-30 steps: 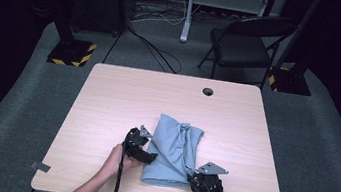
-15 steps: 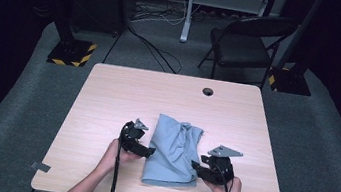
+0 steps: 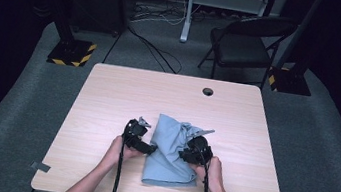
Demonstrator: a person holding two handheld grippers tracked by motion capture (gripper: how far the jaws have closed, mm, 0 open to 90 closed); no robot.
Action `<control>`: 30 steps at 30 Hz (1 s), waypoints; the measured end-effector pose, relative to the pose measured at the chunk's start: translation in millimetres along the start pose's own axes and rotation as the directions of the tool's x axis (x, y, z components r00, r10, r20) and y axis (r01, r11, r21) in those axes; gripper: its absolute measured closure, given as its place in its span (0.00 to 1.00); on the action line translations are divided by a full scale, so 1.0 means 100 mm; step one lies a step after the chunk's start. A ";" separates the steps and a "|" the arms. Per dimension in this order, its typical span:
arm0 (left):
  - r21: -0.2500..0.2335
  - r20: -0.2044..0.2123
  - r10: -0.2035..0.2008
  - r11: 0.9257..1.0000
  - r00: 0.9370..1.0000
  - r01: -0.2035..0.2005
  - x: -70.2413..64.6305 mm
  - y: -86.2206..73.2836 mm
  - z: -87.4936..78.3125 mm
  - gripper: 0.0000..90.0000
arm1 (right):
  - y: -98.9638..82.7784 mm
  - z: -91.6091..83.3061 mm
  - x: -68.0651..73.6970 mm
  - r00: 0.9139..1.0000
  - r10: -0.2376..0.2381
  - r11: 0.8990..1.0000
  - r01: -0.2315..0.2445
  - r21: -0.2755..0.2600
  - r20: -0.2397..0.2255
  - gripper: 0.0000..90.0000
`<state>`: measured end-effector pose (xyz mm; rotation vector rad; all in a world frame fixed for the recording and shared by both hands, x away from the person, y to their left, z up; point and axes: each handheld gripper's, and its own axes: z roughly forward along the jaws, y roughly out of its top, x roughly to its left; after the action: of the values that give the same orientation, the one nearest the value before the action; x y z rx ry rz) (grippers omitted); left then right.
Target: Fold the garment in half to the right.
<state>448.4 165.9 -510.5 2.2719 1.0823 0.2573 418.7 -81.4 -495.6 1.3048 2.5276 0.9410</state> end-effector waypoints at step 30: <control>-0.088 -0.009 -0.073 0.994 0.997 0.072 0.17 0.22 -0.07 0.11 | 0.00 -0.31 -0.31 0.997 0.079 0.977 -0.073 -0.202 0.019 0.71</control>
<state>471.0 170.9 -493.1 2.1519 1.1357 0.2839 425.0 -119.5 -475.9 1.3499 2.3066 1.1522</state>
